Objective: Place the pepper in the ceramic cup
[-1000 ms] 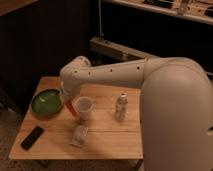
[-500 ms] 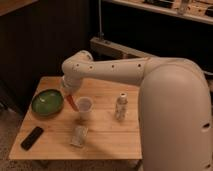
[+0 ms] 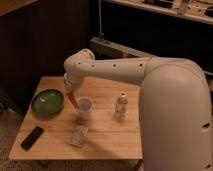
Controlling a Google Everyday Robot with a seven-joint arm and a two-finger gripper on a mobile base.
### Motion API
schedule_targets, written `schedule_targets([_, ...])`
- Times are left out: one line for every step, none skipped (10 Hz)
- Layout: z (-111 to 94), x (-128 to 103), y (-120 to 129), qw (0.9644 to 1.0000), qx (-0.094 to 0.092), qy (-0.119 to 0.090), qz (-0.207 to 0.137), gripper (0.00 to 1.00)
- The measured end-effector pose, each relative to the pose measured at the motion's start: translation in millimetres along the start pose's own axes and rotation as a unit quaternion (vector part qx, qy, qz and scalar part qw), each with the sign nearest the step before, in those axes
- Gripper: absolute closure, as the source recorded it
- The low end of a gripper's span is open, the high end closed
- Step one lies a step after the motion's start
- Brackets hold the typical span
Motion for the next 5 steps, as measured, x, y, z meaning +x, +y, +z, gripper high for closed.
schedule_targets([-0.1, 0.1, -1.2, 1.0000, 0.000, -0.002, 0.000, 0.97])
schedule_targets([-0.8, -0.5, -3.0, 1.0000, -0.001, -0.006, 0.000, 0.97])
schedule_targets([-1.4, -0.9, -4.6, 1.0000, -0.001, -0.009, 0.000, 0.97])
schedule_targets([-1.0, -1.1, -6.5, 0.9999, -0.002, -0.011, 0.001, 0.97])
schedule_targets([-1.2, -1.5, -10.0, 0.9999, -0.001, -0.012, 0.002, 0.97])
